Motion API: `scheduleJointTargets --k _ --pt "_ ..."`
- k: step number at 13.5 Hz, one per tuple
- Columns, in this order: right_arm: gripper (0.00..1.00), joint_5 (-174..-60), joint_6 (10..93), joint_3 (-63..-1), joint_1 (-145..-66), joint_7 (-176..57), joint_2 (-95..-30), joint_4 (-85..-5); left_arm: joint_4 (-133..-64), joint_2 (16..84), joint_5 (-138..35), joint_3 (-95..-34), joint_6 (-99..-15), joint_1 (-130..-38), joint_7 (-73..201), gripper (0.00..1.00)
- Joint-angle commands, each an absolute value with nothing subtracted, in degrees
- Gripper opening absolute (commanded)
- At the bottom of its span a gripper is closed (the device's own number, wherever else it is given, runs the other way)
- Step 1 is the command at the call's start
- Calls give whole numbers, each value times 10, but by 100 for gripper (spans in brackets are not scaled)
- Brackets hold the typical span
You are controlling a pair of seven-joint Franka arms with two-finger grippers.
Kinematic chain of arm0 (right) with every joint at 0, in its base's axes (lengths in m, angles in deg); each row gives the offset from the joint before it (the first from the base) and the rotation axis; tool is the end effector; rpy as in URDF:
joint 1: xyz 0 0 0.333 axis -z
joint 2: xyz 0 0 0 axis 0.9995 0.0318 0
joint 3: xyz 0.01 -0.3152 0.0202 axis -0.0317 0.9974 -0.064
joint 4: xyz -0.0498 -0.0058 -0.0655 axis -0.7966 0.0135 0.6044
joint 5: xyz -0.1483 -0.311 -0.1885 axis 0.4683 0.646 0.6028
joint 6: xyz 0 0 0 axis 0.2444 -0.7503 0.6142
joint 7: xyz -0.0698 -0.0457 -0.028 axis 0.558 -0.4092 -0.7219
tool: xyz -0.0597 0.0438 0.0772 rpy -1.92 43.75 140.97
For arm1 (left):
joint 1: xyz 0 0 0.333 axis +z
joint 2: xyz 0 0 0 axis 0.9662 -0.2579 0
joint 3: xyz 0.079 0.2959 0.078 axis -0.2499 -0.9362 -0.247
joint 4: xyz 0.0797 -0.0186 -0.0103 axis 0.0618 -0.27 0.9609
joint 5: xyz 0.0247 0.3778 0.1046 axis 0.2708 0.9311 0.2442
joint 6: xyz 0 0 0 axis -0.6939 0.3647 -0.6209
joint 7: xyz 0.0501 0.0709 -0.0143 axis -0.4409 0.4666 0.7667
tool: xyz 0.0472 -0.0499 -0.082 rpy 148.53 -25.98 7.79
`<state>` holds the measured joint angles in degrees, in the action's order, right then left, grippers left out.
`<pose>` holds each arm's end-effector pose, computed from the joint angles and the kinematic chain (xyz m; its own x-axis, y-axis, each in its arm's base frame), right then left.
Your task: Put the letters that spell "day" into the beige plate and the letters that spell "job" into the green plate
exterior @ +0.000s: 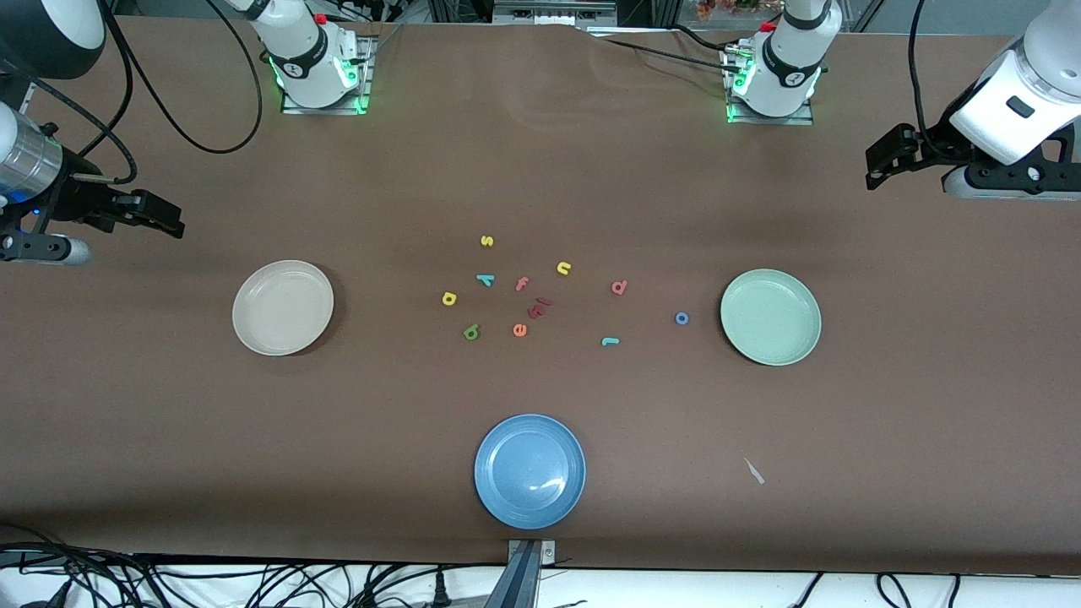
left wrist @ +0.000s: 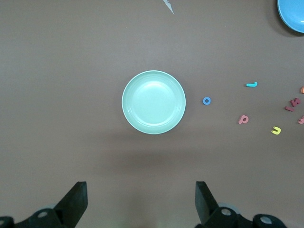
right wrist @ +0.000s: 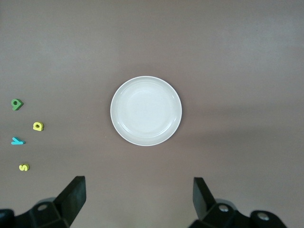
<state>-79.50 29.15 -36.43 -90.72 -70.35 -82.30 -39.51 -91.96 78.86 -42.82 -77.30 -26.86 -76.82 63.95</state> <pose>0.5757 0.0156 0.5622 0.9950 -0.0702 -0.0705 -0.0686 -0.9974 0.0241 0.5265 -0.0672 0.6233 0.9982 -0.0140 -0.0582 -0.0143 -0.9999 -0.0048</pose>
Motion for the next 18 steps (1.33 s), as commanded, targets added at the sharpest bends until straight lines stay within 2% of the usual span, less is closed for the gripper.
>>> scheduleJointTargets --k 1,15,18 --pt "100 -802 293 -364 -906 -707 -824 -393 -901 780 -413 -773 -257 -772 628 100" --pt "100 -818 296 -365 -912 -706 -806 -399 -901 780 -414 -766 -257 -771 631 100" --pt "100 -817 300 -370 -930 -703 -769 -390 -901 780 -414 -765 -257 -771 632 100"
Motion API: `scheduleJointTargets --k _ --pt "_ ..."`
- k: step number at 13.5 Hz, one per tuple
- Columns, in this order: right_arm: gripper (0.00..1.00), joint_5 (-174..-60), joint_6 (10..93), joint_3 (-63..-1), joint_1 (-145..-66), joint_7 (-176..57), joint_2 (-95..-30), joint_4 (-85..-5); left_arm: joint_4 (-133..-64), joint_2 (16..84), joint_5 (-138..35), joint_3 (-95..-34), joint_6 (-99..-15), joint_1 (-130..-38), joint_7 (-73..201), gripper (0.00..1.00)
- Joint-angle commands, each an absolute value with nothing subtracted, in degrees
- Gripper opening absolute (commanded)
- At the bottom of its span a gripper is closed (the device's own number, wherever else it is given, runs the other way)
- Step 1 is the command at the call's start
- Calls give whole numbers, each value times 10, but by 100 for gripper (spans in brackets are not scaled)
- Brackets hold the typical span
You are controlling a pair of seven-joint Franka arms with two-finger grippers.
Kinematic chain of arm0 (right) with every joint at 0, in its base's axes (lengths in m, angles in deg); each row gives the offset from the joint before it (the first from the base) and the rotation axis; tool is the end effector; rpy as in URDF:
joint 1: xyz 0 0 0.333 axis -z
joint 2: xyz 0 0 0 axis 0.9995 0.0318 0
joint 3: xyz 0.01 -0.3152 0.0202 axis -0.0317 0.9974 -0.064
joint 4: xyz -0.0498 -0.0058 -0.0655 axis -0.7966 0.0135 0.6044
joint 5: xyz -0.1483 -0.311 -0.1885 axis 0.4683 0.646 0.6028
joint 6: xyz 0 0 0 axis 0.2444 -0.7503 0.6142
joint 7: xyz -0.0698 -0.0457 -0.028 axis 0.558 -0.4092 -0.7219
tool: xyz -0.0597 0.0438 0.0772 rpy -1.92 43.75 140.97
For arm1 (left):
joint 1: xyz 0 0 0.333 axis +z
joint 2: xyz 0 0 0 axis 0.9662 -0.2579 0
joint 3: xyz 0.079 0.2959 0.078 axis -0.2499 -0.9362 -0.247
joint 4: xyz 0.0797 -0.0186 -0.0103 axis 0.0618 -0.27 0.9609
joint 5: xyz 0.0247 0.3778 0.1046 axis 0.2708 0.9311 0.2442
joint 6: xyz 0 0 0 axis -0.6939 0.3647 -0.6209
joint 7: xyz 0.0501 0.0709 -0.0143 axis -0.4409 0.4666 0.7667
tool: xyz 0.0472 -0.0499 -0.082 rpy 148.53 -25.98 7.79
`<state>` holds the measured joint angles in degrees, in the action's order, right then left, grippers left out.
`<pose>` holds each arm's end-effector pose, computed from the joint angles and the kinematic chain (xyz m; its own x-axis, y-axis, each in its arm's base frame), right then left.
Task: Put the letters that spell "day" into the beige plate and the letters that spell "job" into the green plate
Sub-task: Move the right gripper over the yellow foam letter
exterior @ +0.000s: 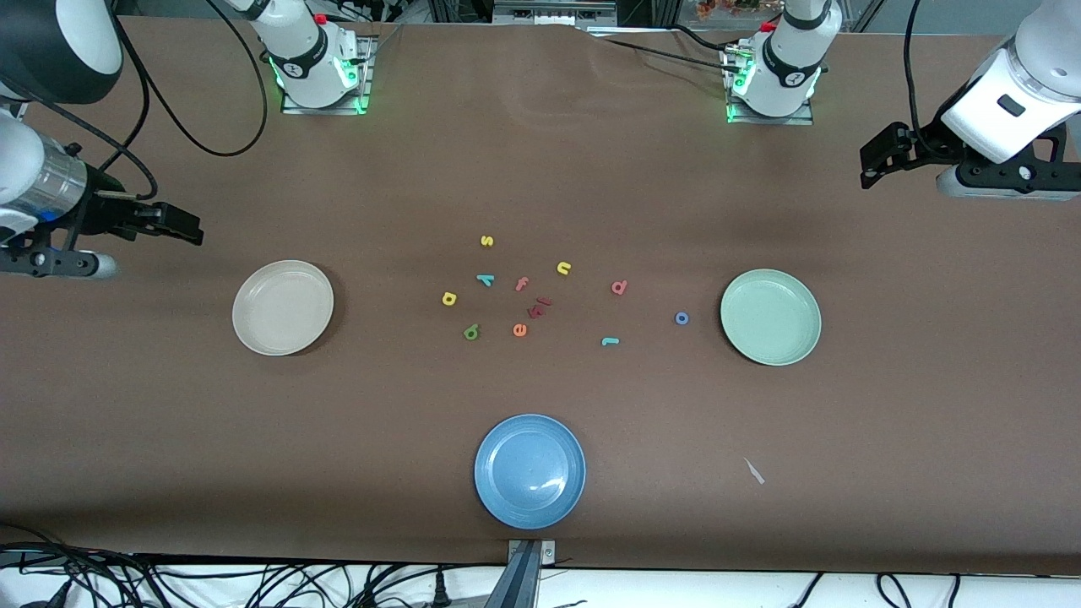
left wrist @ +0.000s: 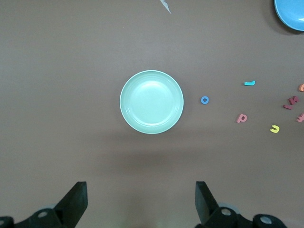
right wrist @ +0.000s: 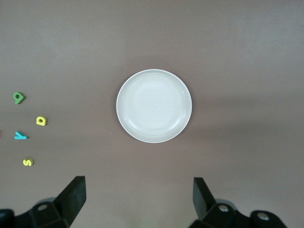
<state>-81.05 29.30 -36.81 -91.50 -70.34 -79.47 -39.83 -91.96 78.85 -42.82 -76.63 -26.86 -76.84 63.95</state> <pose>0.5855 0.0305 0.5311 0.9908 -0.0516 -0.1250 -0.0517 -0.9987 0.0026 0.5257 -0.0737 0.6232 0.9980 -0.0260 -0.0584 -0.0263 -0.9996 -0.0054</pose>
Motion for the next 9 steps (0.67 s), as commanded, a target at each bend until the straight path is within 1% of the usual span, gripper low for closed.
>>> scheduleJointTargets --k 1,3,6,8,9 --pt "100 -818 302 -370 -942 -706 -760 -386 -901 780 -414 -765 -257 -771 632 100" --pt "100 -819 322 -370 -957 -706 -753 -385 -901 780 -414 -765 -257 -771 632 100" --pt "100 -824 349 -370 -988 -707 -716 -386 -901 780 -414 -765 -257 -771 633 100" --pt "100 -830 396 -371 -1018 -757 -693 -392 -901 780 -414 -765 -257 -771 632 100" --pt "100 -843 407 -371 -1031 -793 -679 -392 -901 780 -414 -765 -257 -771 633 100"
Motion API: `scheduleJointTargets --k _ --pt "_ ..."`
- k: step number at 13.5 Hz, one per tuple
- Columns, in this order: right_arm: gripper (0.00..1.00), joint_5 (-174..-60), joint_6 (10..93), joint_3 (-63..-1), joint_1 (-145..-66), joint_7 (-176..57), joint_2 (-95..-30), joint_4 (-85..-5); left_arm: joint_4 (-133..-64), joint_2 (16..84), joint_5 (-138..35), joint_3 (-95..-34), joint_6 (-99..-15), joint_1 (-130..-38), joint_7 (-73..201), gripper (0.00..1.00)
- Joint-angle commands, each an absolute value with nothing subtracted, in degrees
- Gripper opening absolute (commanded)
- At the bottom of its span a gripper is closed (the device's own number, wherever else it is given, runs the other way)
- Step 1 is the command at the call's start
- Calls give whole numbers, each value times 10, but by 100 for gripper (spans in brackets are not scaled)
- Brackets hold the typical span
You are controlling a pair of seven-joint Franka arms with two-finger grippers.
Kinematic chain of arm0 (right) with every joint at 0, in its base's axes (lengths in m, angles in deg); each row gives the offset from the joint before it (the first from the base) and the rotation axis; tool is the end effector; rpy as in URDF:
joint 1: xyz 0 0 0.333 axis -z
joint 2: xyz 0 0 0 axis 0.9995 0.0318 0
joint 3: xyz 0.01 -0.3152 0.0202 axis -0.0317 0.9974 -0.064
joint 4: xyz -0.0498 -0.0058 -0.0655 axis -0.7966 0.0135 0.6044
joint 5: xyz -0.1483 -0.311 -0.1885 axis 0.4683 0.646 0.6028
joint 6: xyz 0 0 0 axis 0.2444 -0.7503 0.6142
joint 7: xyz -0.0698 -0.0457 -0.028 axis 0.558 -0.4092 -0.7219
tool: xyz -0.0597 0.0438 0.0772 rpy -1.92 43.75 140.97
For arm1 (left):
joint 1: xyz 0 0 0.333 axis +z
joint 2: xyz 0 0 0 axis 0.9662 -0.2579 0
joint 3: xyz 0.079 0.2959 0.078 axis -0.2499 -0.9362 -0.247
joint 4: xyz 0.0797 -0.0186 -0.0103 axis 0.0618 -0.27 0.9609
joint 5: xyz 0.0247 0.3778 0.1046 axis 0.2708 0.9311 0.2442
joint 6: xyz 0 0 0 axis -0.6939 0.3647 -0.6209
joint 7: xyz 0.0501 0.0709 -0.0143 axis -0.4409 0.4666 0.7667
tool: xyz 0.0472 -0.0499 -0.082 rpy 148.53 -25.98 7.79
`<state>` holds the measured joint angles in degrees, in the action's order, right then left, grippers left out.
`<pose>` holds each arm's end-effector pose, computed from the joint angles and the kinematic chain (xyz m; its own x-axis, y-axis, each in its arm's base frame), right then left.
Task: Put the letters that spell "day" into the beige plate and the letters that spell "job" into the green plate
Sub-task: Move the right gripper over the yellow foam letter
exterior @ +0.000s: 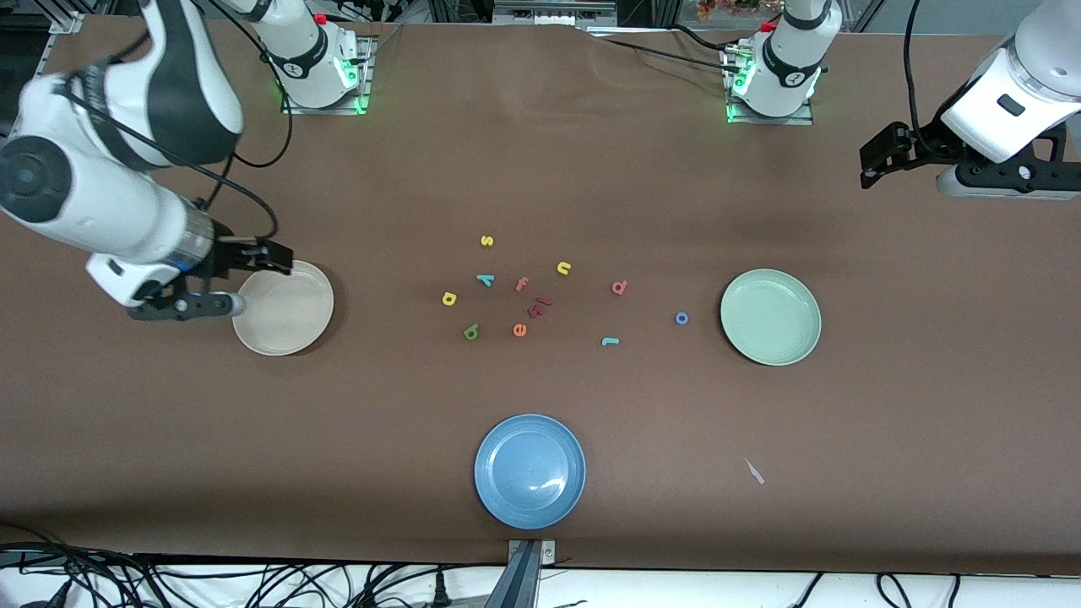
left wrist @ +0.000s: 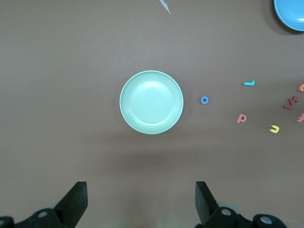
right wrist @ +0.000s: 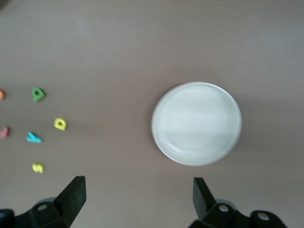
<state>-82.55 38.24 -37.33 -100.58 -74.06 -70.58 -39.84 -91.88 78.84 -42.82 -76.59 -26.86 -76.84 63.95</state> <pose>0.6135 0.1387 0.4482 0.9908 0.0424 -0.1282 0.0409 -0.9991 -0.0145 0.5258 -0.0741 0.6238 0.9980 -0.0267 -0.0572 -0.0270 -0.9996 -0.0053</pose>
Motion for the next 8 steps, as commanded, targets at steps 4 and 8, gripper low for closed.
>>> scheduleJointTargets --k 4,8 --pt "100 -866 465 -371 -1077 -868 -619 -395 -902 780 -414 -765 -257 -771 633 100" --pt "100 -866 589 -371 -1121 -956 -598 -446 -901 780 -414 -765 -257 -771 633 100"
